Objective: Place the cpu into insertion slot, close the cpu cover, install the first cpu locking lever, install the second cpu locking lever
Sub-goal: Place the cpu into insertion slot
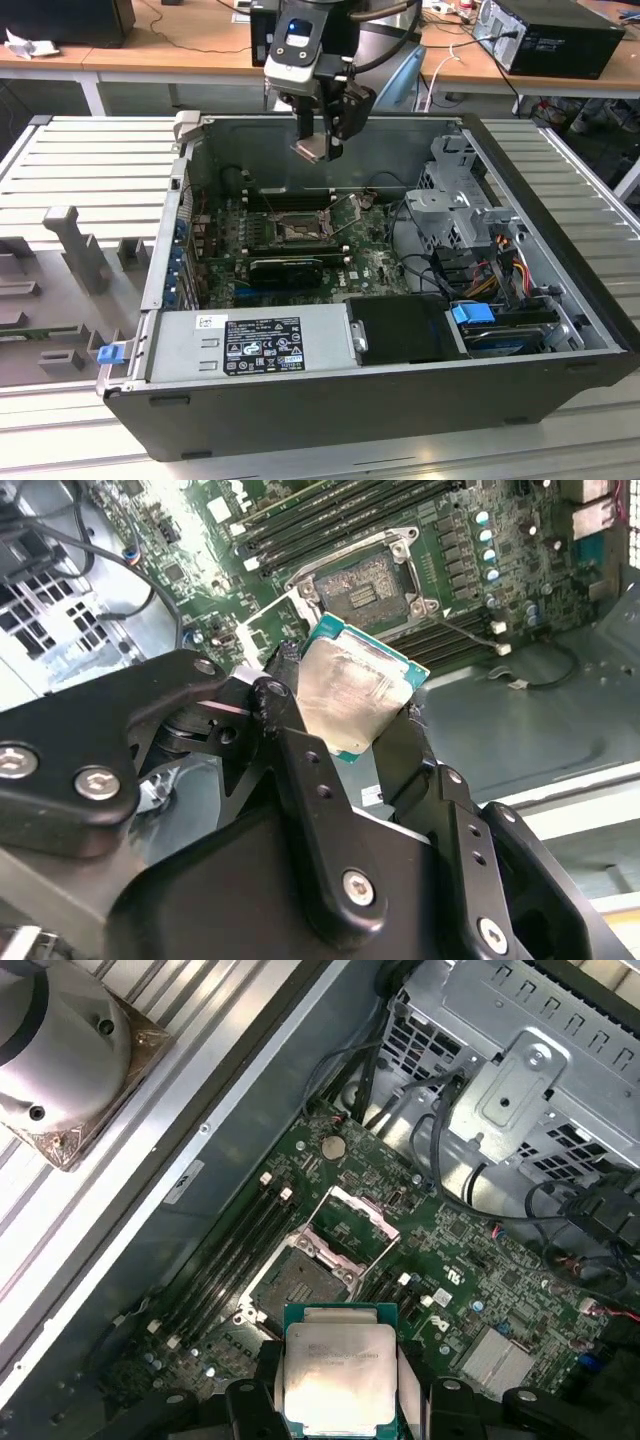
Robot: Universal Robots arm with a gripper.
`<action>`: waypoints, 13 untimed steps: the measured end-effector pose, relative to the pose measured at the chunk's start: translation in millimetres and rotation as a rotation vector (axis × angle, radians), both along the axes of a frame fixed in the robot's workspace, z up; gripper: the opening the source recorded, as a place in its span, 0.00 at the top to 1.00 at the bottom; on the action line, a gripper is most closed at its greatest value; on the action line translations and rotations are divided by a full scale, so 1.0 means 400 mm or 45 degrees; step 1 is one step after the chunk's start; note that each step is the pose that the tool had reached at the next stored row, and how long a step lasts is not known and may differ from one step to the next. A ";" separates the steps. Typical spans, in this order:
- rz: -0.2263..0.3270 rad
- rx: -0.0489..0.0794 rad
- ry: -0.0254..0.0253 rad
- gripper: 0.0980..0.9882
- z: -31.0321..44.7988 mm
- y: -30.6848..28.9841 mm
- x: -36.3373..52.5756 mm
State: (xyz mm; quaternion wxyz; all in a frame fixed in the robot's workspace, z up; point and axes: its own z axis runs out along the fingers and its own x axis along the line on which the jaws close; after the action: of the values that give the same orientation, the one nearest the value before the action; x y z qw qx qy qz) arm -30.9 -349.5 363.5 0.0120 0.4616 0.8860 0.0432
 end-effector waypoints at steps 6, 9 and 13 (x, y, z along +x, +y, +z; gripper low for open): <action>-0.138 0.000 0.0000 0.50 -0.001 0.000 0.000; -0.187 0.000 0.0000 0.50 -0.002 0.000 0.000; -0.202 0.000 0.0004 0.50 -0.002 0.000 0.000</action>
State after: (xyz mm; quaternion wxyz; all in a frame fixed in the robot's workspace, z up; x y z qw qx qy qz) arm -30.9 -349.6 362.6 0.0153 0.5304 0.8465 0.0420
